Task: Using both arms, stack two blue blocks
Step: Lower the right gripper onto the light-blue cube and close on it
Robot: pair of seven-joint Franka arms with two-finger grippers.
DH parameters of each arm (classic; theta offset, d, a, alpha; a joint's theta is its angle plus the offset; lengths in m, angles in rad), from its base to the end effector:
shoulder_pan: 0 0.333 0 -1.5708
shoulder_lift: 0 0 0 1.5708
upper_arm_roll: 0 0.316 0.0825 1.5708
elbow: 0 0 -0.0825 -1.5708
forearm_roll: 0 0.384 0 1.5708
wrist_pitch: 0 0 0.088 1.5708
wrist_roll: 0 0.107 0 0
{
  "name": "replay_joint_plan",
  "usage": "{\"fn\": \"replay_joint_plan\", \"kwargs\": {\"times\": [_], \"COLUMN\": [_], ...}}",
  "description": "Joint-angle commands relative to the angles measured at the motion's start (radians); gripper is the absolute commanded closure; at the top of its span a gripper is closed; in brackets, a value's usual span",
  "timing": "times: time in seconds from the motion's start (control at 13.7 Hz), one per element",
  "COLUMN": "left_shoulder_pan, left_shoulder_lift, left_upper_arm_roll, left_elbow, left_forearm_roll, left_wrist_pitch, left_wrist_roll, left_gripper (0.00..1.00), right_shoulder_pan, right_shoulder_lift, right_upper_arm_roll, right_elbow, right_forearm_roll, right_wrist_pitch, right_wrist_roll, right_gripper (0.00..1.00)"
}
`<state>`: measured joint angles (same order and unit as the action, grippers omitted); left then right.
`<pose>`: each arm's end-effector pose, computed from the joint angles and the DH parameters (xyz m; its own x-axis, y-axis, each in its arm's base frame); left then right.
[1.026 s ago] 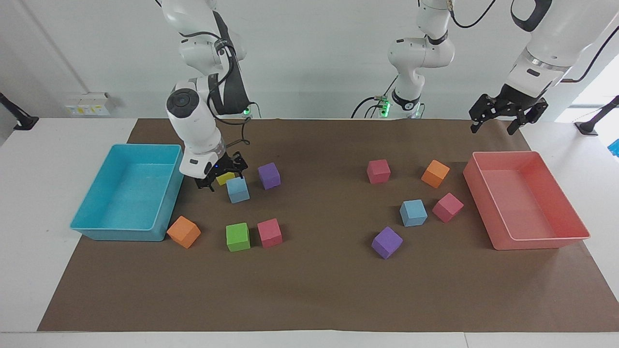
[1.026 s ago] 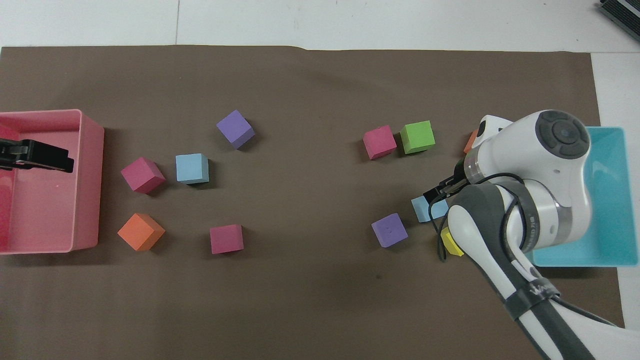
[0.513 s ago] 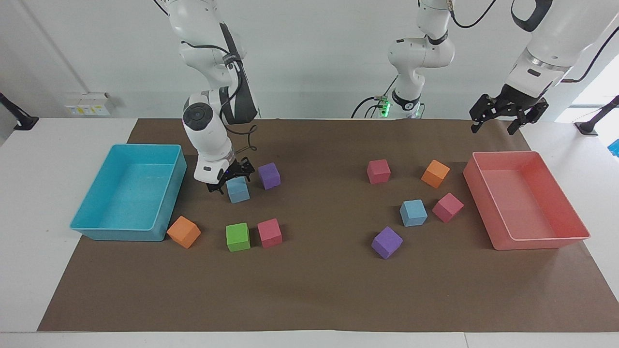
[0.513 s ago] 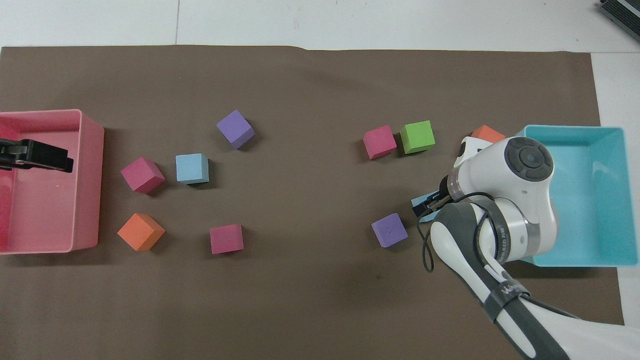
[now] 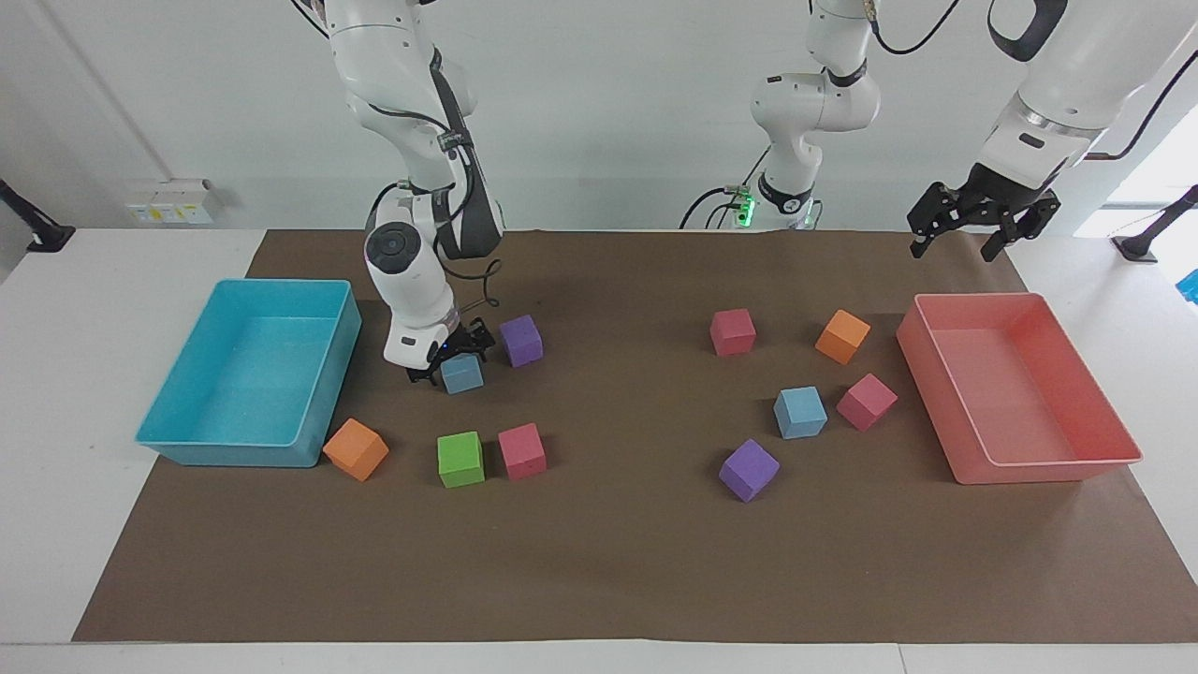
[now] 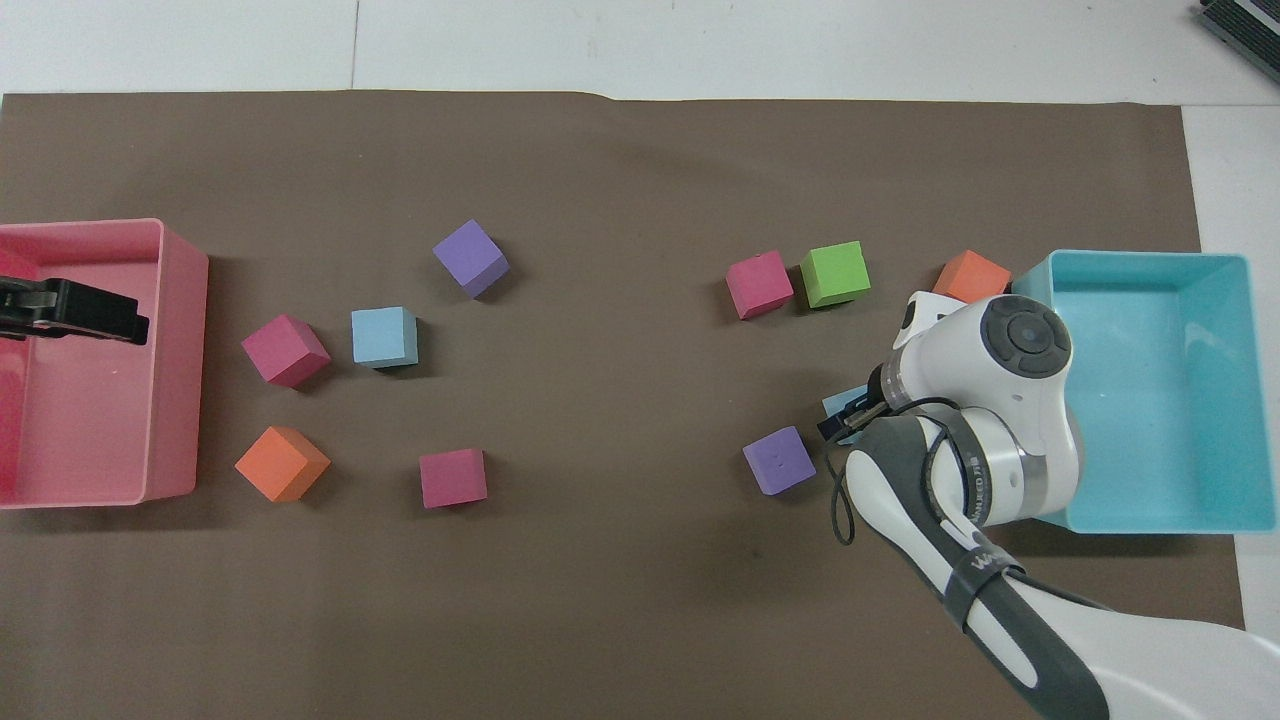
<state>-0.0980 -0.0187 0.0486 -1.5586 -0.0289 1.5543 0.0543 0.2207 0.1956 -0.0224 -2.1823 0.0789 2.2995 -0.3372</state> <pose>0.5466 -0.0299 0.6391 0.9945 -0.1040 0.0160 -0.1044 -0.9941 0.0290 0.5358 0.1094 0.2931 0.8841 0.4637 -0.0584 0.4594 -0.8852 -0.0736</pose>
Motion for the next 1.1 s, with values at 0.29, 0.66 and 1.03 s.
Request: {"fn": "replay_joint_plan", "kwargs": {"times": [0.29, 0.66, 1.03], "left_shoulder_pan": [0.000, -0.002, 0.012], "left_shoulder_lift": [-0.029, -0.027, -0.027], "left_upper_arm_roll": [-0.001, -0.001, 0.000], "left_elbow": [-0.038, -0.037, -0.031], "left_forearm_roll": [-0.005, -0.005, -0.005], "left_wrist_pitch": [0.026, 0.018, 0.013], "left_wrist_roll": [-0.008, -0.010, 0.001], "left_gripper": [0.00, 0.00, 0.00], "right_shoulder_pan": [-0.004, -0.006, -0.020], "right_shoulder_lift": [0.002, -0.002, -0.070], "right_upper_arm_roll": [0.001, -0.001, -0.005], "right_elbow": [-0.020, 0.009, 0.127], "right_forearm_roll": [0.027, 0.028, 0.032], "right_wrist_pitch": [0.021, 0.006, -0.152], "right_wrist_roll": [0.003, 0.055, 0.127], "right_gripper": [0.93, 1.00, 1.00]}}
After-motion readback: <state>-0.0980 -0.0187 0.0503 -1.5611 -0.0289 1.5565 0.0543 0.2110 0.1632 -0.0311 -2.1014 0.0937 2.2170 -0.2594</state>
